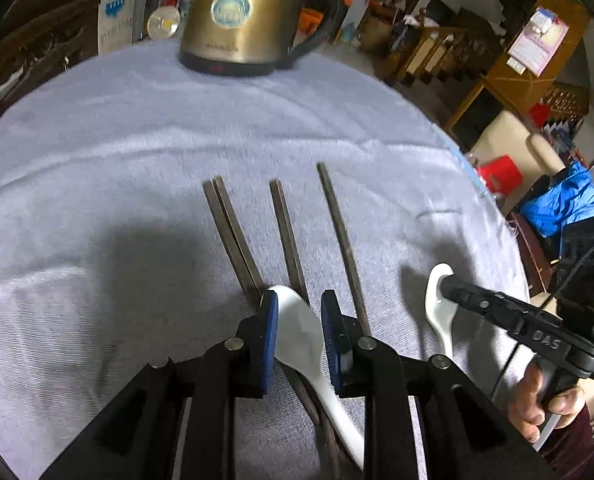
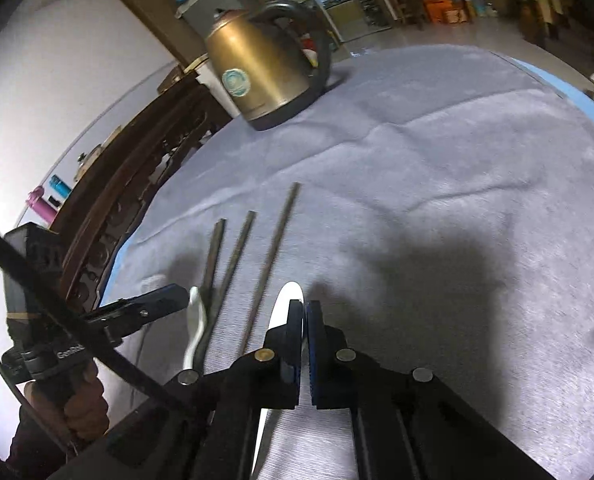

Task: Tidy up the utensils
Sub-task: 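Grasp a white spoon with the left tool while the right tool grasps another spoon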

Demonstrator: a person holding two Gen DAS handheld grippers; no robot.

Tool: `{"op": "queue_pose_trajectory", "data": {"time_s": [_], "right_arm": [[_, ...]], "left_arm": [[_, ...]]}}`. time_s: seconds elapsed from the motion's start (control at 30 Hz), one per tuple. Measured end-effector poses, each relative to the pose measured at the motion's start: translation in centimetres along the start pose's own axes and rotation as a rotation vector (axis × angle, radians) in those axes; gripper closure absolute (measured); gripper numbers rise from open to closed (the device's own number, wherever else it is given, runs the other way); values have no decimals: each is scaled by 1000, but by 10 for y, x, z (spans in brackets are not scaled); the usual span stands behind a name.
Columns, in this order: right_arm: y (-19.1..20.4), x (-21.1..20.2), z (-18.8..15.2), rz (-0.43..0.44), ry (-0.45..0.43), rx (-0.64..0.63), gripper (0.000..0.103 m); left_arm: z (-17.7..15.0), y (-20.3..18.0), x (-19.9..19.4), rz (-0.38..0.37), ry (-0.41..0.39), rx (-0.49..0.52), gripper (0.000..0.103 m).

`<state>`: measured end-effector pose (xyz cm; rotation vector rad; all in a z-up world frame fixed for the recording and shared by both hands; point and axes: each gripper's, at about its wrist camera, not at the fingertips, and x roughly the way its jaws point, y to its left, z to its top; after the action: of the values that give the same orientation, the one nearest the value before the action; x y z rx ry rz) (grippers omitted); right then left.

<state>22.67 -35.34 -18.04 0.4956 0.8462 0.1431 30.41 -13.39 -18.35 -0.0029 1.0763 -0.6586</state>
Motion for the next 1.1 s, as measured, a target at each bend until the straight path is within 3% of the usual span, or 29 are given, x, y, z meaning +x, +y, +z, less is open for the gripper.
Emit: {"op": "queue_pose_trajectory", "data": {"time_s": [0.13, 0.4, 0.47, 0.53, 0.6, 0.7, 0.77, 0.83, 0.93, 1.07, 1.1], "right_arm": [[-8, 0, -2, -9, 2, 17, 100], [-13, 10, 1, -36, 60, 28, 96], [-12, 11, 2, -40, 83, 38, 90], [-12, 12, 3, -53, 90, 48, 70], [-10, 11, 4, -49, 84, 41, 62], [-3, 15, 4, -80, 84, -4, 62], [3, 18, 4, -99, 75, -46, 65], [7, 21, 3, -148, 77, -82, 88], [8, 22, 1, -153, 71, -87, 95], [2, 18, -3, -128, 55, -59, 95], [1, 17, -4, -123, 52, -54, 95]], "left_arm": [[-5, -6, 7, -5, 11, 21, 97], [-11, 8, -9, 19, -26, 13, 101], [-14, 16, -15, 26, -37, 1, 101], [-19, 27, -22, 47, -43, -16, 101], [-21, 38, -25, 56, -44, -45, 101], [-19, 48, -30, 67, -52, -75, 99], [-13, 46, -29, 57, -50, -91, 89], [-8, 36, -26, 51, -57, -71, 72], [0, 18, -15, 47, -56, -20, 71], [8, 0, 2, 61, -37, 55, 72], [9, -3, 7, 66, -30, 71, 81]]}}
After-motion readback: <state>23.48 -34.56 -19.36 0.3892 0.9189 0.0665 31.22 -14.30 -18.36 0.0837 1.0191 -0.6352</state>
